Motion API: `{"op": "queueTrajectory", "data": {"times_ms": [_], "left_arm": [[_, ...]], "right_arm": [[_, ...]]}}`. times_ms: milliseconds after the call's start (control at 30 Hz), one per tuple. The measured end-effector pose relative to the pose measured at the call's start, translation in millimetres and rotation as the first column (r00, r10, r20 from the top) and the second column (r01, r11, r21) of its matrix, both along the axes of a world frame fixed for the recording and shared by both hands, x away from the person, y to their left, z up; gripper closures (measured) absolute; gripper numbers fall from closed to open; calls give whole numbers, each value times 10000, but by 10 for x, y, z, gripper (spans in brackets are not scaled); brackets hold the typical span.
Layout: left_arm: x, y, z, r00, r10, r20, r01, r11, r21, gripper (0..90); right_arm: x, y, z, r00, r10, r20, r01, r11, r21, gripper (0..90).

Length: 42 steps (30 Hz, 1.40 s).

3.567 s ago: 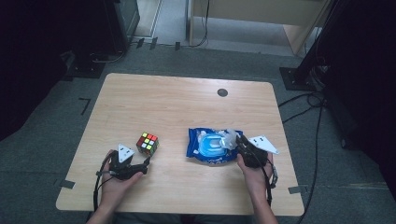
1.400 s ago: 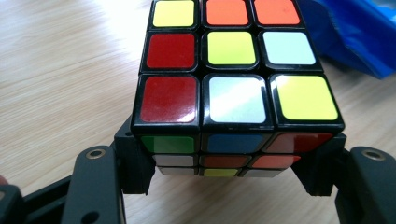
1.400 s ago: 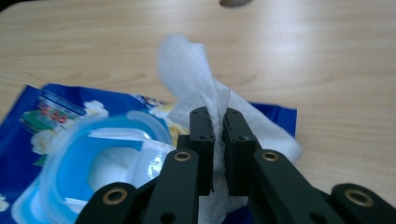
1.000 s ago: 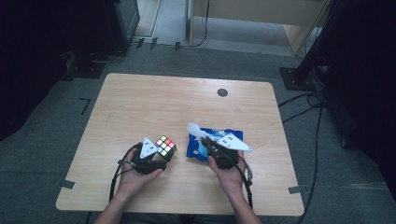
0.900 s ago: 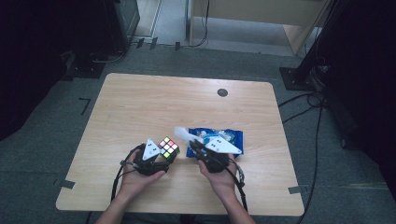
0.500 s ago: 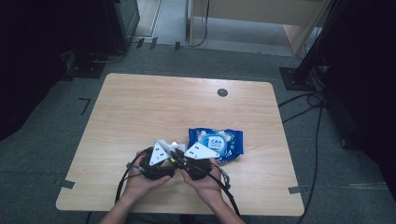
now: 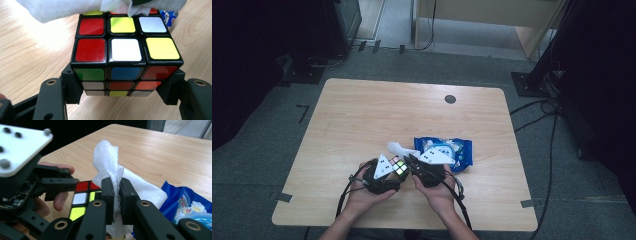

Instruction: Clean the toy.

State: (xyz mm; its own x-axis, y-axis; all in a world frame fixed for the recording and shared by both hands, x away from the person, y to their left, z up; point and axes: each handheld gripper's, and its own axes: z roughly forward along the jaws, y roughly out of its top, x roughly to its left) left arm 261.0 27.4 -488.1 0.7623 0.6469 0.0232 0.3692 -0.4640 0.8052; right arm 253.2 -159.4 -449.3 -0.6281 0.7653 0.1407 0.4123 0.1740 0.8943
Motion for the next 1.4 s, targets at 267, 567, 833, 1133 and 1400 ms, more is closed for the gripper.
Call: {"op": "queueTrajectory", "data": {"times_ms": [267, 567, 833, 1133, 1400], "left_arm": [[3, 24, 8, 10000, 61, -23, -61, 10000, -15, 342], [42, 136, 53, 9996, 281, 21, -280, 9989, -386, 342], [86, 210, 65, 9987, 492, -101, -498, 9965, -676, 342], [186, 433, 141, 9912, 1184, -592, -1263, 9797, -1557, 341], [199, 519, 257, 9879, 1330, -794, -1475, 9642, -2202, 341]], "right_arm": [[-101, 163, -3, 9958, 913, 7, -913, 9958, -32, 840], [167, -337, -94, 9883, -1422, -551, 1419, 9898, -90, 835], [253, -512, -189, 9764, -1997, -819, 1988, 9798, -192, 744], [215, -433, -325, 9951, -38, -991, 111, 9973, 727, 516], [97, -60, -443, 9887, 1332, -684, -1287, 9895, 660, 303]]}}
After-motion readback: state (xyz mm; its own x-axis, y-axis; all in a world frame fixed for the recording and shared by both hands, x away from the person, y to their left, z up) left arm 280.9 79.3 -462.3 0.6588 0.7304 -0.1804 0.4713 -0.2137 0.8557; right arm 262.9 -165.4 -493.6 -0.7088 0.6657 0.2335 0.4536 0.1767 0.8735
